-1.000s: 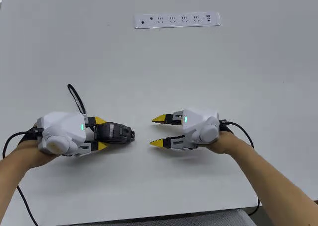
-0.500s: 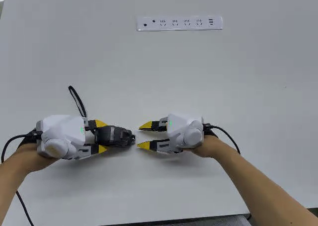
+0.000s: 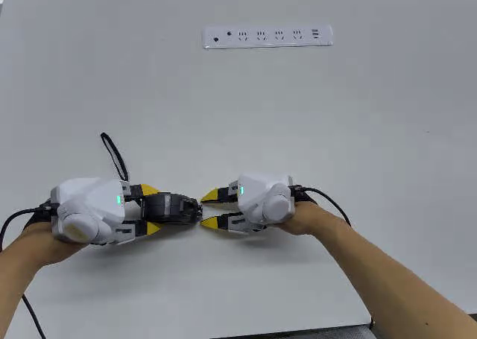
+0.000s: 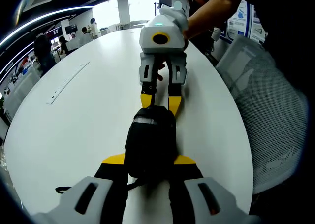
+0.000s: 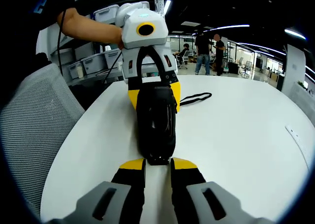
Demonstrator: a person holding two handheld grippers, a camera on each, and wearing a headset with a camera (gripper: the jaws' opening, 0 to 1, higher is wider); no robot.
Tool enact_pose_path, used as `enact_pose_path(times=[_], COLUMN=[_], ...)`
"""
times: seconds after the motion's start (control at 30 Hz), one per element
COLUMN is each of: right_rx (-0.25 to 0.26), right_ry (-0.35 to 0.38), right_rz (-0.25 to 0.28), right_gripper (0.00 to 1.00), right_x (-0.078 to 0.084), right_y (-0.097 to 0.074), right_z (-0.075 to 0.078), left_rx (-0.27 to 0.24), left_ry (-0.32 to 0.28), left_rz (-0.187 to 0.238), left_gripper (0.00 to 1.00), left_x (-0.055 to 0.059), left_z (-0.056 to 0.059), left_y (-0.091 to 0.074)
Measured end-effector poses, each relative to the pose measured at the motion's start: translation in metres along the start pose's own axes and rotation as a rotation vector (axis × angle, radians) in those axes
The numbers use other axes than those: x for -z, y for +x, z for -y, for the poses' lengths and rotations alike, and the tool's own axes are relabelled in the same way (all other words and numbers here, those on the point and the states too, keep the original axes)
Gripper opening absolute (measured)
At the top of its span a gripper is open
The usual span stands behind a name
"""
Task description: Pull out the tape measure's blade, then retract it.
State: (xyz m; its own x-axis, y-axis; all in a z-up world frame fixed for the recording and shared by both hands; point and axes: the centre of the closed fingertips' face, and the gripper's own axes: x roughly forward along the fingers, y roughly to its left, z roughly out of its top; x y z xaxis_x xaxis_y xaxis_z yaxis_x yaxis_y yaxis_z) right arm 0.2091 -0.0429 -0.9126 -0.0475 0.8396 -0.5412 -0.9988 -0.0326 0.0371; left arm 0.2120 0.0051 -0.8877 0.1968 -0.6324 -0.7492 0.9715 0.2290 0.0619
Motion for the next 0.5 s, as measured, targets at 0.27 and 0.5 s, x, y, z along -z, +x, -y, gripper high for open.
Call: enact_pose_path(times=[0.27, 0.5], right_rx=[-0.002, -0.001], right_ry=[-0.008, -0.023], right_rz=[0.004, -0.009], right_gripper=[0.15, 0.14], right_x=[-0.0024, -0.001], right_y=[0.0011, 0.0024], right_z=[0.0019, 0.002], left_rx=[-0.001, -0.005], left_ry=[-0.015, -0.027], left_rz=[0.008, 0.017], left_gripper=[0.27, 0.27], left_x=[0.0012, 0.0001], left_z=[-0.0007, -0.001], left_y=[-0.0012, -0.0006])
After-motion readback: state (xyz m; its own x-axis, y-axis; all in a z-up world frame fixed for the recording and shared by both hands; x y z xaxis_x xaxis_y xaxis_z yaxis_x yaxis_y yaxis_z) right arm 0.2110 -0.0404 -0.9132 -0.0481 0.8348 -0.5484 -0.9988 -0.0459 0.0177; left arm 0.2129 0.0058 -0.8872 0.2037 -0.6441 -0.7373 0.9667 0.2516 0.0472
